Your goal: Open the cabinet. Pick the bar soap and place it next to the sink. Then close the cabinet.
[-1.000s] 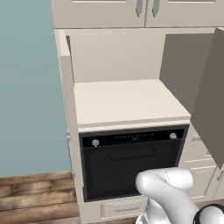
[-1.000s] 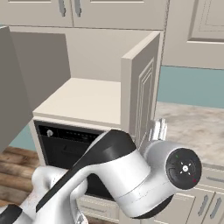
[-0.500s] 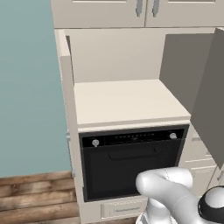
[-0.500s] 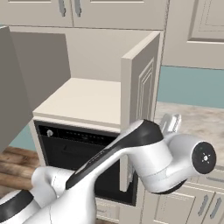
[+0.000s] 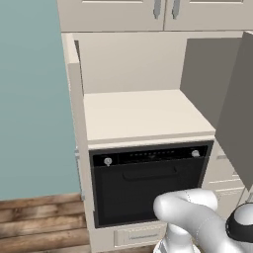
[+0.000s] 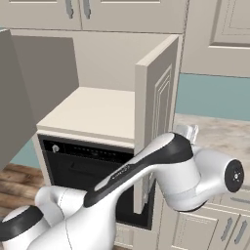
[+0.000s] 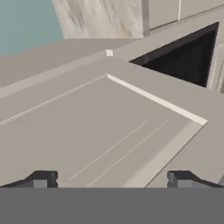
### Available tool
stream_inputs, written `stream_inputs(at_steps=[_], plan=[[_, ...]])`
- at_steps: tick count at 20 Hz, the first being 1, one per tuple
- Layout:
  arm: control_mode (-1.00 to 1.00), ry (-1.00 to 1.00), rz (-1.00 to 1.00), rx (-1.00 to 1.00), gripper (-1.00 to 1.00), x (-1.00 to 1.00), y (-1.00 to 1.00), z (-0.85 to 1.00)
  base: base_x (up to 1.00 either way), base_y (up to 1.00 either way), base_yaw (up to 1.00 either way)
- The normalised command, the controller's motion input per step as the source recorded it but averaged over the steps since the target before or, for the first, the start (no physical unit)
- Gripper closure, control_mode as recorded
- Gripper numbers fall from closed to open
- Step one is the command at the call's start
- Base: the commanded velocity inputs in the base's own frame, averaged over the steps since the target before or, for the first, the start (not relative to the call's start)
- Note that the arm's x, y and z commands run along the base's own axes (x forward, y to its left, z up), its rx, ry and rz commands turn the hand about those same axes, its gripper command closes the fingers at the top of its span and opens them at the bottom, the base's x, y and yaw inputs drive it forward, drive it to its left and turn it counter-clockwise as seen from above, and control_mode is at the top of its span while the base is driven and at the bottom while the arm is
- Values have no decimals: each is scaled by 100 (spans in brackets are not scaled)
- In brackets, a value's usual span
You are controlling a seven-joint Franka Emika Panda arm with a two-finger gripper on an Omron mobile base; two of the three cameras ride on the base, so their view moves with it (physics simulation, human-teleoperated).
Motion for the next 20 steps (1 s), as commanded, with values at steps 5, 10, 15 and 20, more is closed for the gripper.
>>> stream_inputs(at_steps=[5, 10, 15, 20], plan=[[-100, -10, 19, 0, -100, 6, 52, -4, 0, 0, 0], [-100, -12, 15, 0, -100, 1, 47, 0, 0, 0, 0], [-100, -13, 13, 0, -100, 8, 58, 0, 0, 0, 0], [-100, -10, 7, -3, -100, 38, 57, 0, 0, 0, 0]])
